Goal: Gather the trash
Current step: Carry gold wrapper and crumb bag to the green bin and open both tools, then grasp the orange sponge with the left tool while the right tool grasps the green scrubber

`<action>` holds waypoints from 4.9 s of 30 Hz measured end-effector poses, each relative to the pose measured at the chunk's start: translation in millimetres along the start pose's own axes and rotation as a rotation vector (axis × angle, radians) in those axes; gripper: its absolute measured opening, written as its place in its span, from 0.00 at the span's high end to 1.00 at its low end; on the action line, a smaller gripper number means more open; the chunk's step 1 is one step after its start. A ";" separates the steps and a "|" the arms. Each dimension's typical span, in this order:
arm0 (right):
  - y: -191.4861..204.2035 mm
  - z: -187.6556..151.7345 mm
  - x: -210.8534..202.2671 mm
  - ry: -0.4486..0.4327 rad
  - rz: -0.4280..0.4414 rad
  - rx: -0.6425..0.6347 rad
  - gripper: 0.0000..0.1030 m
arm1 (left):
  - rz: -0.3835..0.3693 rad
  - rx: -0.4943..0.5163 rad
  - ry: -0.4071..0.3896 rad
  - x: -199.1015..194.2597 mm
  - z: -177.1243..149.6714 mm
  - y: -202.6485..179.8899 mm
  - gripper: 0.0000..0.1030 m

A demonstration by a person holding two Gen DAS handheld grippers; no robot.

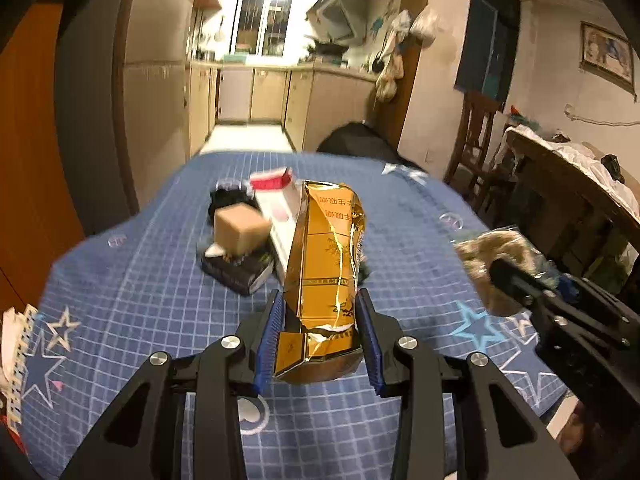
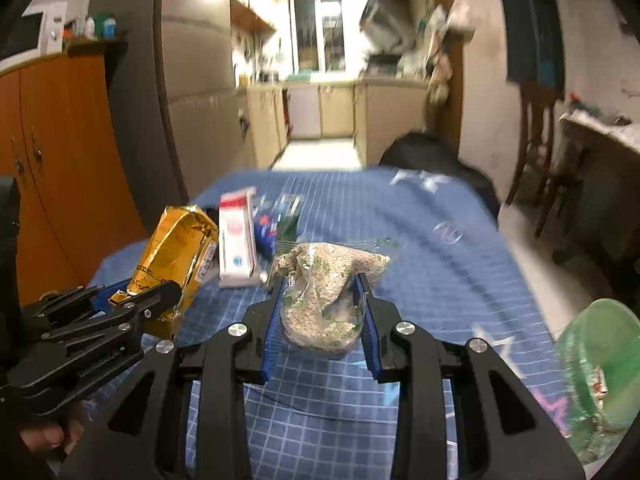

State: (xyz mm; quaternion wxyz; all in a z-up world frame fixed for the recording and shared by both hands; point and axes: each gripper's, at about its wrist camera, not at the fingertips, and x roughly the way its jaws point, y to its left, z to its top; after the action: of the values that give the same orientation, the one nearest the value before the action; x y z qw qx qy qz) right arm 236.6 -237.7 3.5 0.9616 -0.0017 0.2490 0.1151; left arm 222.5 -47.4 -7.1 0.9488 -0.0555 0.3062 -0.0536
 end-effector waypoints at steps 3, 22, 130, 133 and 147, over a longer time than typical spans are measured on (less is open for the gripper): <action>-4.9 -0.3 -23.8 -0.054 -0.021 -0.005 0.69 | 0.008 0.027 -0.039 -18.9 2.1 -13.5 0.63; -71.7 1.0 -86.5 -0.108 -0.116 0.050 0.69 | -0.074 0.106 -0.089 -57.8 20.8 -100.1 0.63; -287.9 -69.5 -86.4 0.157 -0.161 0.319 0.28 | -0.270 0.240 0.303 130.1 -2.4 -235.3 0.41; -263.0 -61.9 -75.5 0.157 -0.113 0.288 0.27 | -0.165 0.155 0.241 110.5 10.2 -154.9 0.39; -143.9 -18.2 -5.5 0.205 0.061 0.132 0.20 | 0.023 0.010 0.161 102.5 58.0 110.9 0.16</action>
State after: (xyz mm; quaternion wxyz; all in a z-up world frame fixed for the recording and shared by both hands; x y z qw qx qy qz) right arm 255.2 -380.1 -17.6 0.9253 0.0574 0.3529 0.1269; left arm 346.8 52.6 -34.5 0.9219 -0.0430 0.3820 -0.0485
